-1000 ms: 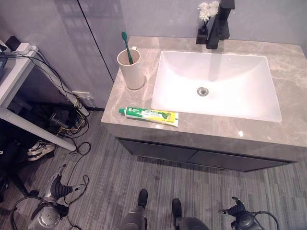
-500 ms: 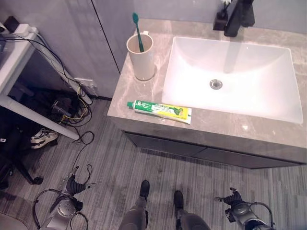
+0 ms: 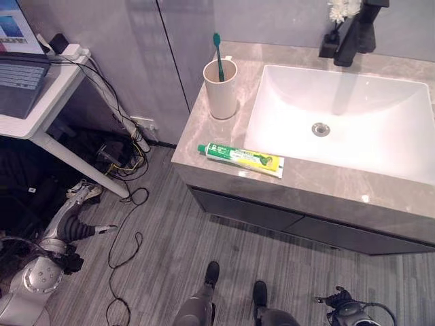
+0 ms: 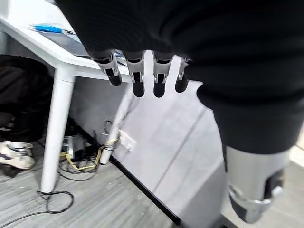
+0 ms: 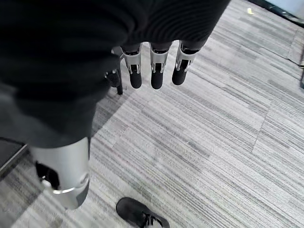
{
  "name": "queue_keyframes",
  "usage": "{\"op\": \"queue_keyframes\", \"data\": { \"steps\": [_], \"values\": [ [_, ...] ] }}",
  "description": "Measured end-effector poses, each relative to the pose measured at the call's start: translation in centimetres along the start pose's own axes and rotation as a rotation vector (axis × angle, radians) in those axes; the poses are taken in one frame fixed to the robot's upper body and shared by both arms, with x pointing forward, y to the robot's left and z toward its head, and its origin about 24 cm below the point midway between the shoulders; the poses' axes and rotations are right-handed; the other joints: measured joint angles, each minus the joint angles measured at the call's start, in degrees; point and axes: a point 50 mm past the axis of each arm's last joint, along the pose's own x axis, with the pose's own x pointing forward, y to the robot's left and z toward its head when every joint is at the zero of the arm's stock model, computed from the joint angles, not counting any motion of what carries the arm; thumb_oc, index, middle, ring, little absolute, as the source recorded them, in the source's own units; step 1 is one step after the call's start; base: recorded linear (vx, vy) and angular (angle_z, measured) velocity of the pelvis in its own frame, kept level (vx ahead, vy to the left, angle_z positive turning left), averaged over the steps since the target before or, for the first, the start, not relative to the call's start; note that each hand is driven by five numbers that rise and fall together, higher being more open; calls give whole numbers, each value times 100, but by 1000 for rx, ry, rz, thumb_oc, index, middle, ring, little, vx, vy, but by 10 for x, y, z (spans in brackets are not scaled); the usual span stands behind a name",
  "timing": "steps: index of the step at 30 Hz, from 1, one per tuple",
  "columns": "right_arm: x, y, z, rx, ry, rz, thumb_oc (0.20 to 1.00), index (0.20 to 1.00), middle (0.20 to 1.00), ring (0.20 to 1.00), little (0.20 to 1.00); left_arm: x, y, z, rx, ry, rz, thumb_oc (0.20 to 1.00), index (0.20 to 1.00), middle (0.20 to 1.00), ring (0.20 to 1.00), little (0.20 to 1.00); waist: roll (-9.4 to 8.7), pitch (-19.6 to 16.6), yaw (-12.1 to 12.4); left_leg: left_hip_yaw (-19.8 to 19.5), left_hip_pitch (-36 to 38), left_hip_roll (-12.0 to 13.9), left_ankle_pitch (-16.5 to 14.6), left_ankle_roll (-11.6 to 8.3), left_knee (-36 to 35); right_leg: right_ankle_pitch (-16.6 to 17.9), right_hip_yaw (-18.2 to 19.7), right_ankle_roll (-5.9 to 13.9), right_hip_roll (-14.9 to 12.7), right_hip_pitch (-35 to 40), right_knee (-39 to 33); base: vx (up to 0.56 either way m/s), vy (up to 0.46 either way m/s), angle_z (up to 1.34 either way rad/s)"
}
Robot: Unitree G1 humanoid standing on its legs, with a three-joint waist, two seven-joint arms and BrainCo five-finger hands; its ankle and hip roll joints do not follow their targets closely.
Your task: Put brush and paste in cup on sink, flatten towel.
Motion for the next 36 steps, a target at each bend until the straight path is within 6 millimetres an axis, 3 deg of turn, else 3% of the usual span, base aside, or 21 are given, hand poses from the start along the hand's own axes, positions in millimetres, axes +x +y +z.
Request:
{"op": "queue_keyframes", "data": {
  "steps": [6,12,15,17,21,30,36],
  "values": [
    [0,2,5,-9,-20,7,1000,1000,1000,1000,1000,9,14,17,23,-85,22,1000,1000,1000,1000,1000,140,-118,-77,34,46,9,-3,4,-1,0,18,-3,1,31,1,-7,6,-2],
    [-2,11,10,-5,-44,36,1000,1000,1000,1000,1000,13,30,29,97,-146,14,1000,1000,1000,1000,1000,115,-124,-183,299,91,52,-26,36,22,31,288,1,3,-48,1,-21,19,-25],
    [-4,17,4,-7,-29,60,1000,1000,1000,1000,1000,17,34,46,60,-219,26,1000,1000,1000,1000,1000,56,-108,-240,548,81,84,-46,70,23,69,523,46,0,-168,1,-40,14,-38],
    [-5,21,-8,-12,5,74,1000,1000,1000,1000,1000,17,41,69,36,-322,0,1000,1000,1000,1000,1000,-66,-47,-396,709,15,114,-48,74,22,126,691,56,10,-318,1,-8,5,-38],
    [-8,26,-31,-26,76,102,1000,1000,1000,1000,1000,19,54,97,59,-442,19,1000,1000,1000,1000,1000,-146,-22,-461,760,18,125,-56,85,21,143,734,36,18,-321,1,14,23,-11],
    [-9,29,-30,-25,71,114,1000,1000,1000,1000,1000,19,59,109,98,-494,-3,1000,1000,1000,1000,1000,-162,-14,-557,879,125,156,-84,99,20,141,848,56,34,-273,-1,-7,18,-7],
    [-9,34,-15,-18,21,123,1000,1000,1000,1000,1000,20,51,111,122,-510,-46,1000,1000,1000,1000,1000,-213,41,-556,1010,105,163,-91,108,20,186,988,78,33,-355,0,-30,9,-11]
  ]
}}
